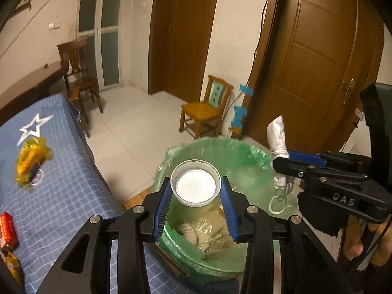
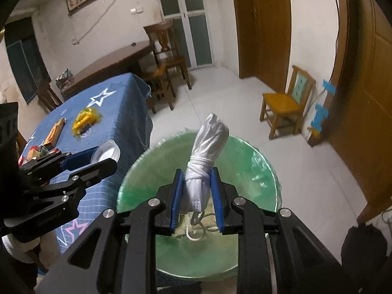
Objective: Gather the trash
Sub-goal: 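Carry bottle cap and rope bundle to the green bin and release both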
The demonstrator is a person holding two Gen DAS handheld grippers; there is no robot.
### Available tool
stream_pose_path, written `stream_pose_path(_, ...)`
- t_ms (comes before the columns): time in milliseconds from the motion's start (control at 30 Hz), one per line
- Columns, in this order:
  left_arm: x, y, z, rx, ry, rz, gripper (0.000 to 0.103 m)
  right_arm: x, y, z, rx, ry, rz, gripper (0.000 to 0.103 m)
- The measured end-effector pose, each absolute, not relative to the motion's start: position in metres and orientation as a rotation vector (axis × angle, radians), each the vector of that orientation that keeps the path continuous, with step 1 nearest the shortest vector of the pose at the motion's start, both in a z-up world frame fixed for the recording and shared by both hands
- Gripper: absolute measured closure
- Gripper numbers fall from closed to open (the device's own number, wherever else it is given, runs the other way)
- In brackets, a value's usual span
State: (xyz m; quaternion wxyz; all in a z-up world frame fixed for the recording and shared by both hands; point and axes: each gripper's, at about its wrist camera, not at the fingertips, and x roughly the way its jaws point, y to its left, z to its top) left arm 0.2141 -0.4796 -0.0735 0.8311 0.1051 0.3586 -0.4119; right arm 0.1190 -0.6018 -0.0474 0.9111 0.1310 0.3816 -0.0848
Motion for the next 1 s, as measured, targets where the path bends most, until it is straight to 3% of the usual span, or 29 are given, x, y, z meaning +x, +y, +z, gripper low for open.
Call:
stream_pose_path(300, 0.228, -0.501, -0.107, 0.238, 0.796, -0.866, 0.062, 0.126, -0.608, -0.056, 0.265, 0.802, -0.171, 0.082)
stream_pose_path(867, 0.226, -0.495, -0.104, 0.247, 0.784, -0.862, 0.061, 0.121, -0.616, -0.054, 0.270, 0.782, -0.168, 0.079)
stream_pose_path(900, 0.226, -0.495, -0.104, 0.256, 0.786, -0.857, 0.052, 0.121, -0.619, -0.054, 0.280, 0.777, -0.164, 0.077)
stream_pose_path(933, 0.226, -0.496, -0.105, 0.264, 0.792, -0.854, 0.042, 0.119, -0.621, -0.054, 0.296, 0.770, -0.158, 0.065)
stream_pose_path(967, 0.223, -0.498, -0.103, 0.265, 0.792, -0.853, 0.023, 0.117, -0.623, -0.054, 0.303, 0.761, -0.159, 0.057)
stream_pose_path(1000, 0.222, -0.497, -0.104, 0.266, 0.788, -0.850, 0.017, 0.116, -0.624, -0.054, 0.305, 0.753, -0.164, 0.055)
